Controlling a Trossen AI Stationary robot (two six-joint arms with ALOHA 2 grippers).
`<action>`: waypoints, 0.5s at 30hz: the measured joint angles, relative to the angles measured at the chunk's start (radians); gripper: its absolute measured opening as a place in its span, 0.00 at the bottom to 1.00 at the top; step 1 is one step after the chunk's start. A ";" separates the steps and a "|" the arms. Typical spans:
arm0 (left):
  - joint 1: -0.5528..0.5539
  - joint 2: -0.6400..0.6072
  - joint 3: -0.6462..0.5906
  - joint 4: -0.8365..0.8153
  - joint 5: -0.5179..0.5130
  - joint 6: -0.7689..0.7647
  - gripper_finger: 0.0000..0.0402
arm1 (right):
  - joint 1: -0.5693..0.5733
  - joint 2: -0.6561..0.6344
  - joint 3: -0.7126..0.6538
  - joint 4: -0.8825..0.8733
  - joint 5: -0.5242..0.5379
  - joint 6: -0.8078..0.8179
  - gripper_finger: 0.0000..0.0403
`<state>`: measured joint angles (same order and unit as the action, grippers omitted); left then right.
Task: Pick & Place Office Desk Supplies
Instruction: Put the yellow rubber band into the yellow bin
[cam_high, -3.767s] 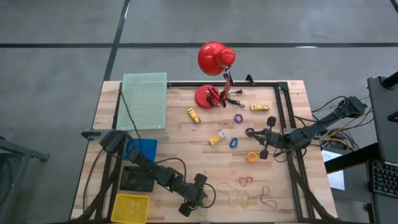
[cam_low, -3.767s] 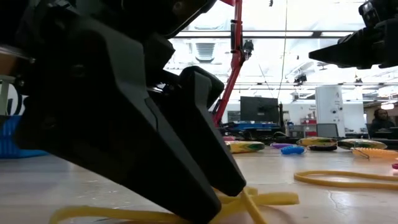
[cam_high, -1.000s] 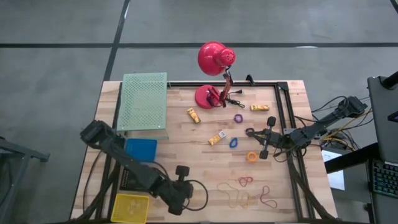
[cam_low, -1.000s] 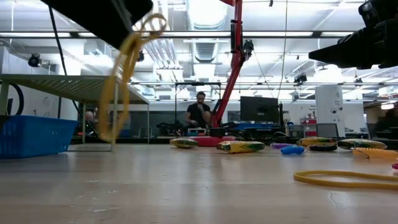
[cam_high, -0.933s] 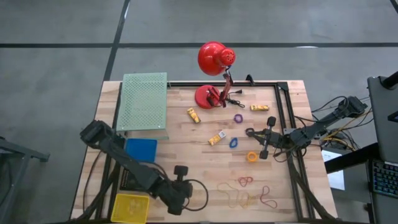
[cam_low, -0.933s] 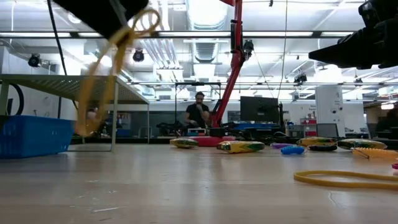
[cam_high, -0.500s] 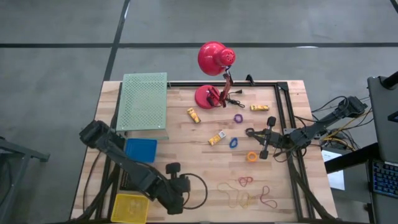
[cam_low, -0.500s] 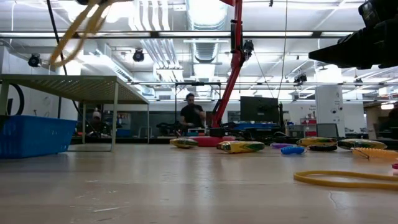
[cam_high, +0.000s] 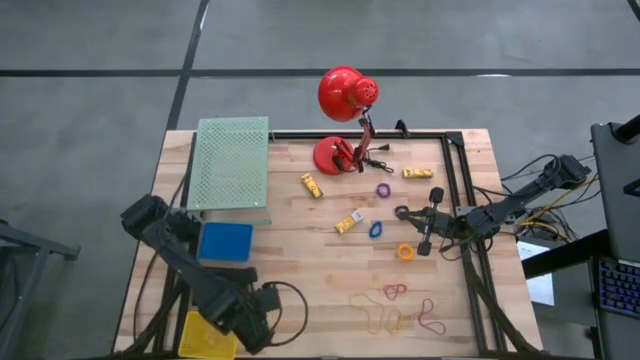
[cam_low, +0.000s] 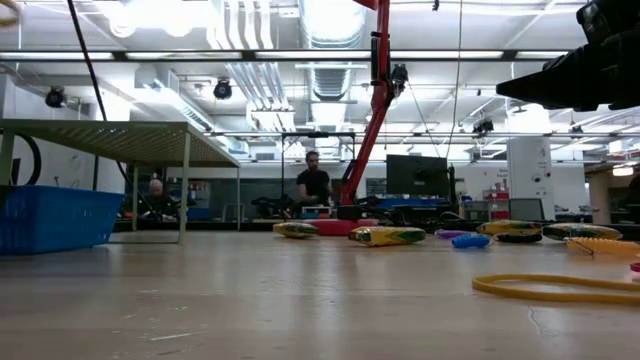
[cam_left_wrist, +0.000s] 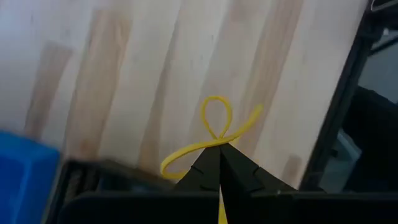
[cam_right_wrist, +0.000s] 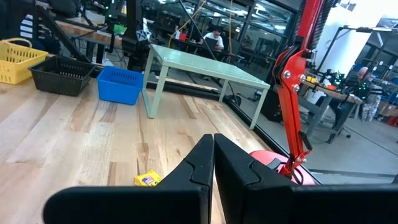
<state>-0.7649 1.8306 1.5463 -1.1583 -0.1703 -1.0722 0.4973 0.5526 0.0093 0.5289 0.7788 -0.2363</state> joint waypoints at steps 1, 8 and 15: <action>-0.007 -0.008 0.000 -0.012 0.001 -0.016 0.00 | 0.000 0.000 0.000 0.000 0.000 0.000 0.02; -0.064 -0.083 0.000 -0.034 0.039 -0.093 0.00 | 0.000 0.000 0.000 0.000 0.000 0.000 0.02; -0.112 -0.166 0.000 -0.048 0.052 -0.239 0.01 | 0.000 0.000 0.000 0.000 0.000 0.000 0.02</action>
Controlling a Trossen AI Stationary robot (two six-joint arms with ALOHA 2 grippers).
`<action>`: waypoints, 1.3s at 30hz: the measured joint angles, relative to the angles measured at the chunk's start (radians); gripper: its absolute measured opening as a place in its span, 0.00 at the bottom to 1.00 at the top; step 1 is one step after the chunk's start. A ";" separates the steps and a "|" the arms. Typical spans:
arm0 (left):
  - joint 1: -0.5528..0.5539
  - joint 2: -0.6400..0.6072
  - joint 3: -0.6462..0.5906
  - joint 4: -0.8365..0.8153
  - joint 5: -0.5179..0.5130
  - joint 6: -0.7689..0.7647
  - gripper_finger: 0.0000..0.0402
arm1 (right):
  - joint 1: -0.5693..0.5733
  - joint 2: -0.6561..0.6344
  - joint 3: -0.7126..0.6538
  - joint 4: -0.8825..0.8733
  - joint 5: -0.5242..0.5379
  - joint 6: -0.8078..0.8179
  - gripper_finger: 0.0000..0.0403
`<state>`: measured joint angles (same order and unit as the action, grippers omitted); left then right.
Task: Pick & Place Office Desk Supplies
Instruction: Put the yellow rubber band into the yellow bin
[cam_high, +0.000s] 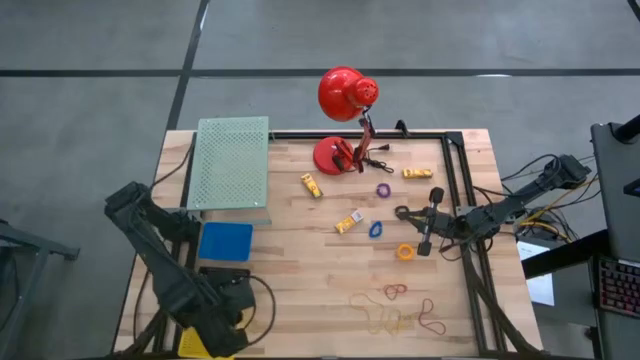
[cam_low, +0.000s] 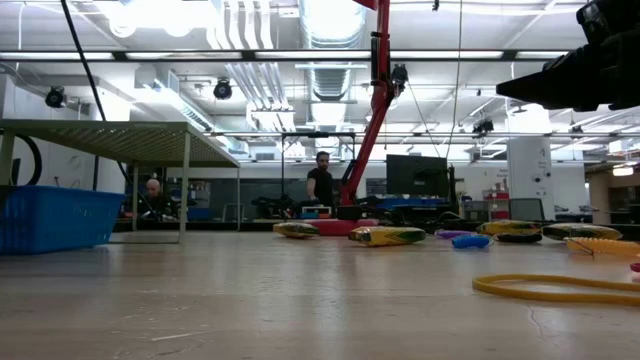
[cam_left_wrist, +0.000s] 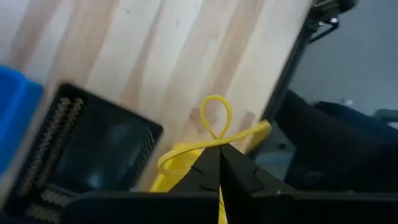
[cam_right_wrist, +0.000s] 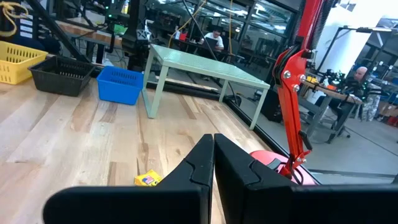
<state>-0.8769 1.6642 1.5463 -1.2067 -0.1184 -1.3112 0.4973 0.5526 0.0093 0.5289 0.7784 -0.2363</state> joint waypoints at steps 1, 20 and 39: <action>-0.009 -0.004 0.000 0.000 0.003 -0.019 0.01 | 0.000 0.000 0.000 0.000 0.000 0.000 0.02; -0.198 -0.006 -0.149 0.021 0.105 -0.432 0.03 | 0.000 0.000 0.000 0.000 0.000 0.000 0.02; -0.217 -0.005 -0.488 0.387 0.250 -0.531 0.03 | 0.000 0.000 0.000 0.000 0.000 0.000 0.02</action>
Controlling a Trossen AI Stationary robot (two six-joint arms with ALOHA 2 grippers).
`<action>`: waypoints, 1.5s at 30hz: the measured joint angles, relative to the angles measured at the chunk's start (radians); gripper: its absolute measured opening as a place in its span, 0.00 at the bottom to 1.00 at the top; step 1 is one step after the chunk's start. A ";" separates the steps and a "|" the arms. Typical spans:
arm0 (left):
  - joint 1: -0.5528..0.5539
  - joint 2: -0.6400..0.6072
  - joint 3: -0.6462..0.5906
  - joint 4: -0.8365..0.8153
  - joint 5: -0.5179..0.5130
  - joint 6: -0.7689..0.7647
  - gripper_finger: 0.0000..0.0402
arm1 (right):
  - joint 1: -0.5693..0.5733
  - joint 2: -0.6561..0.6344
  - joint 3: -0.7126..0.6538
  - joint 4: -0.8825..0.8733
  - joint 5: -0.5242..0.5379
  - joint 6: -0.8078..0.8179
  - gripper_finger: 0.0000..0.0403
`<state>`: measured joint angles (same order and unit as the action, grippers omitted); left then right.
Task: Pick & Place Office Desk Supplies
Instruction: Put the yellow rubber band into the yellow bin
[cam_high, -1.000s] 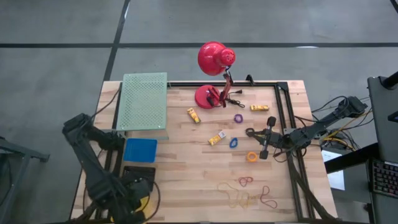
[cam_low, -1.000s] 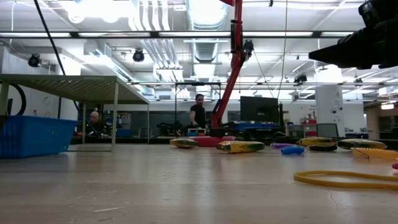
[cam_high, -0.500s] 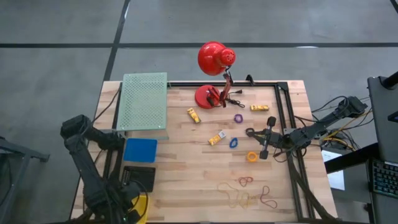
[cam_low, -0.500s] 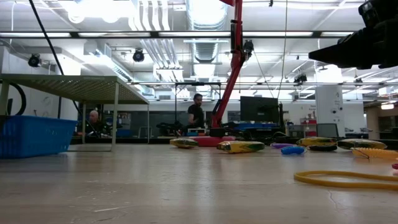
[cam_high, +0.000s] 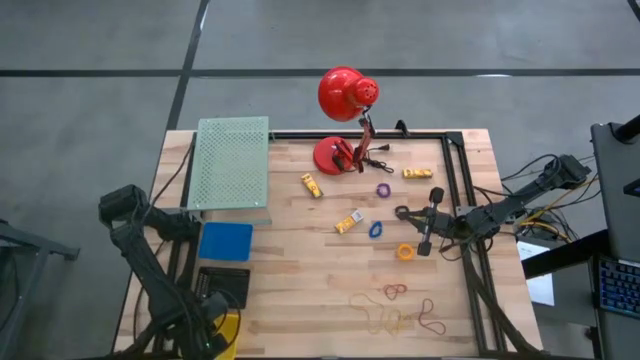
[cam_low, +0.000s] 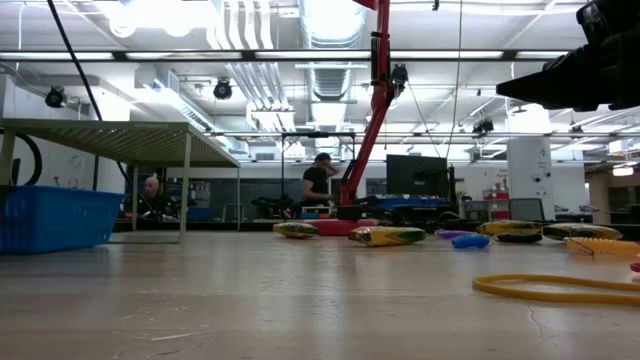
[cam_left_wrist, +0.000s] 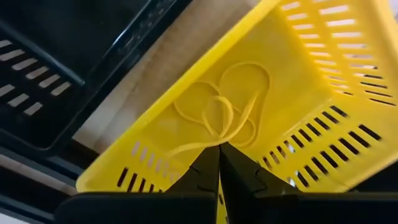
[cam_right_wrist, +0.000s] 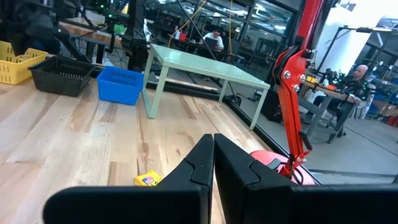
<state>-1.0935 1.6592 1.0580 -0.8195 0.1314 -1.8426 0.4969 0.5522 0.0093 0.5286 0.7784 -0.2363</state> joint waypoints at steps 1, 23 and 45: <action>0.000 0.000 -0.005 0.005 0.000 -0.003 0.03 | 0.000 0.000 0.000 0.000 0.000 0.000 0.02; 0.000 -0.002 -0.016 0.048 -0.008 -0.009 0.33 | 0.000 0.000 0.000 0.000 0.000 0.000 0.02; 0.002 -0.140 0.012 0.036 -0.048 0.012 0.34 | 0.000 0.000 0.000 0.000 0.000 0.000 0.02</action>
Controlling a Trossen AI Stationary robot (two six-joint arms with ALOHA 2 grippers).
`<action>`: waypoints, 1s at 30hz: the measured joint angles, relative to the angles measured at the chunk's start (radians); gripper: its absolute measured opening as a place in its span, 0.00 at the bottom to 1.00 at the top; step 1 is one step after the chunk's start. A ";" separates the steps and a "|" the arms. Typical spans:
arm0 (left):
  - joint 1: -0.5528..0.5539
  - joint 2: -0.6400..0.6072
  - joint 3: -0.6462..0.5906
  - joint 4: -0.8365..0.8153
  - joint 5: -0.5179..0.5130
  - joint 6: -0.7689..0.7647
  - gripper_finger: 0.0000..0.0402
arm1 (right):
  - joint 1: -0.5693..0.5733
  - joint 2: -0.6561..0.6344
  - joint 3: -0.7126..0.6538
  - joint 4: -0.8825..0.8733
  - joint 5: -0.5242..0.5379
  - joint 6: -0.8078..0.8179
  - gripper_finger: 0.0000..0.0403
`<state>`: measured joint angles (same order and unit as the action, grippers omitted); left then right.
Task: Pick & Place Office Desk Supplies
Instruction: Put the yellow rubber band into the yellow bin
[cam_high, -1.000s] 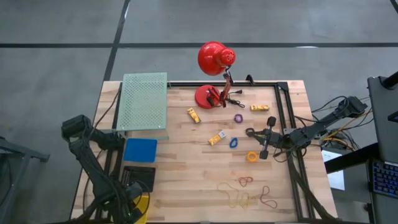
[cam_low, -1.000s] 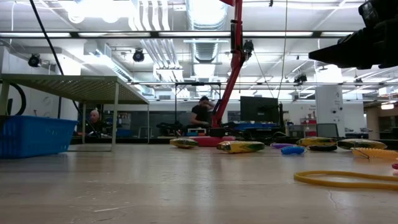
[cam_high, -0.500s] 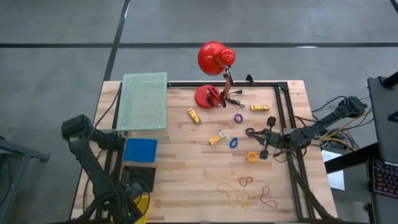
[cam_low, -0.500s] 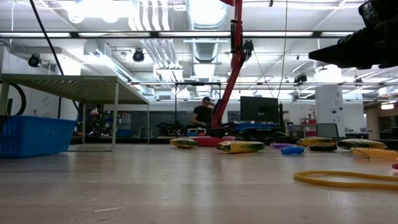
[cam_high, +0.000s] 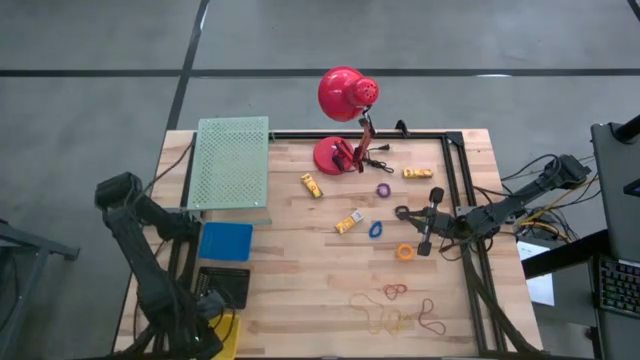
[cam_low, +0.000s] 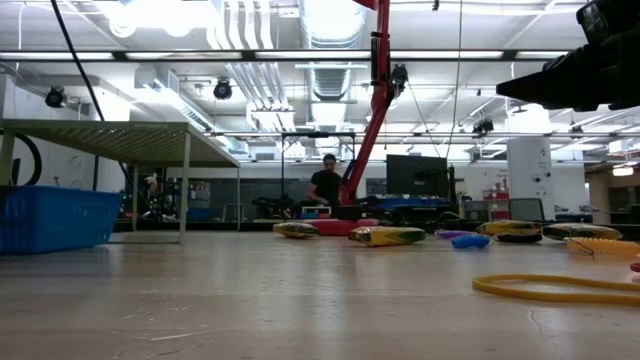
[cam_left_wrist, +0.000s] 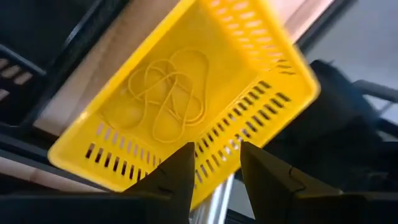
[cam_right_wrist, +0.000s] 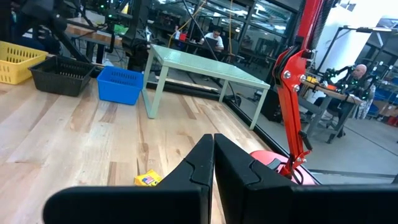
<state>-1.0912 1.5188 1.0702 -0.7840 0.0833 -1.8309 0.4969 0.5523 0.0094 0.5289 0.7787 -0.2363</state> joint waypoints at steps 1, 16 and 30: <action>0.000 -0.017 0.000 -0.002 -0.024 0.000 0.34 | 0.000 0.000 0.000 0.000 0.000 0.000 0.02; 0.054 -0.223 -0.004 -0.042 -0.792 0.652 0.34 | 0.000 0.000 0.000 0.000 0.000 0.000 0.02; 0.413 -0.233 -0.122 0.626 -0.659 1.596 0.34 | 0.000 0.000 0.000 0.000 0.000 0.000 0.02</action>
<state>-0.6784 1.2861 0.9480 -0.1581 -0.5755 -0.2345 0.4969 0.5526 0.0097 0.5286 0.7788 -0.2363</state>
